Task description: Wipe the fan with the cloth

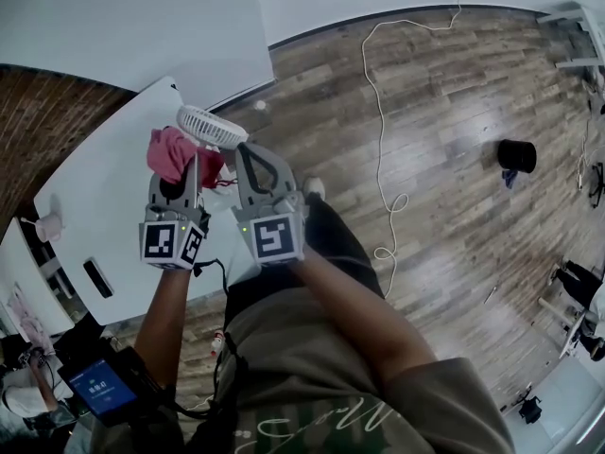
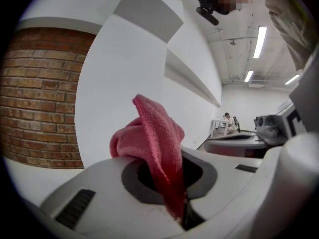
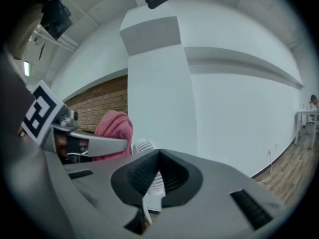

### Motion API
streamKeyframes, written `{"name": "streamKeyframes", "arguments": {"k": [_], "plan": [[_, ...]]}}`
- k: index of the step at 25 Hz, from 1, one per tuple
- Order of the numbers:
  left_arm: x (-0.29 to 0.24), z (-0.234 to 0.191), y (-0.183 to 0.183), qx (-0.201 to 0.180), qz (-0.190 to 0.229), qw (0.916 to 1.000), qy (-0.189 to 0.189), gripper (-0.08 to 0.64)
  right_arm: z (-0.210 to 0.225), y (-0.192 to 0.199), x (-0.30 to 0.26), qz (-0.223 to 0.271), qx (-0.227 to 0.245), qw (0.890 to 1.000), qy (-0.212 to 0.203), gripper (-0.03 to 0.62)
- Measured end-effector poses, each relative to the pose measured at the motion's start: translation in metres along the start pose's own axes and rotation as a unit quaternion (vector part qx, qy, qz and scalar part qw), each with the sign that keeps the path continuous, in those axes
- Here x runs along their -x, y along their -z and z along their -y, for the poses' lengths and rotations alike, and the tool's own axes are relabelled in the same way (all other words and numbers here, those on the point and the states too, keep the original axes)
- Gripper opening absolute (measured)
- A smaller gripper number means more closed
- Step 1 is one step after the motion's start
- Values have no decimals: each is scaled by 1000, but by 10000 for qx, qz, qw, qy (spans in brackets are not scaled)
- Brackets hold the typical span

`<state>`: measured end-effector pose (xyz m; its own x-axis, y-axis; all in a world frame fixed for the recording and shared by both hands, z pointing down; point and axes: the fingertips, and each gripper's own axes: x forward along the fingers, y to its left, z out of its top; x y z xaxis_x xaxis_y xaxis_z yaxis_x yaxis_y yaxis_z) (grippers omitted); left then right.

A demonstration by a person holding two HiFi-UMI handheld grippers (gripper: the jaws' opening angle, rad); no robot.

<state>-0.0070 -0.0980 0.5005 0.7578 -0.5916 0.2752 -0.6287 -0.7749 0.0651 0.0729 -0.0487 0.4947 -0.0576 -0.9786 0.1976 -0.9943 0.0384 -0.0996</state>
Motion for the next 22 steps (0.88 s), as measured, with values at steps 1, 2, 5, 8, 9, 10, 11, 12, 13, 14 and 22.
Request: {"name": "streamKeyframes", "arguments": {"k": [1,2,5,8,9,10,11,12,13,14,22], "plan": [[3,11,2,33,3,9999,112,49,3,0,-1,22,5,10000,43,0],[5,21,7,63,-27,9998,206,49,7,-1,-1,44,23,10000,84,0],[5,50,34,170,-223,9987,417,49,17,-6,0,97,76,9997,229,0],[-1,72,62,324,-488,9964,620,49,27,-11,2,165,133,9991,367,0],[-3,78,72,380,-605,9952,671,49,30,-12,4,175,164,9989,400,0],[-5,83,81,411,-734,9938,724,49,32,-12,6,173,191,9988,428,0],[-7,87,88,408,-849,9924,797,49,33,-12,8,157,209,9987,448,0],[-8,90,93,384,-934,9911,870,49,33,-11,11,130,215,9986,459,0],[-10,91,96,364,-993,9902,914,49,33,-10,13,98,204,9987,461,0],[-13,89,98,359,-1032,9897,928,49,33,-9,14,71,179,9988,461,0],[-21,81,95,500,-1088,9888,892,51,21,-9,11,65,214,9992,338,0]]}}
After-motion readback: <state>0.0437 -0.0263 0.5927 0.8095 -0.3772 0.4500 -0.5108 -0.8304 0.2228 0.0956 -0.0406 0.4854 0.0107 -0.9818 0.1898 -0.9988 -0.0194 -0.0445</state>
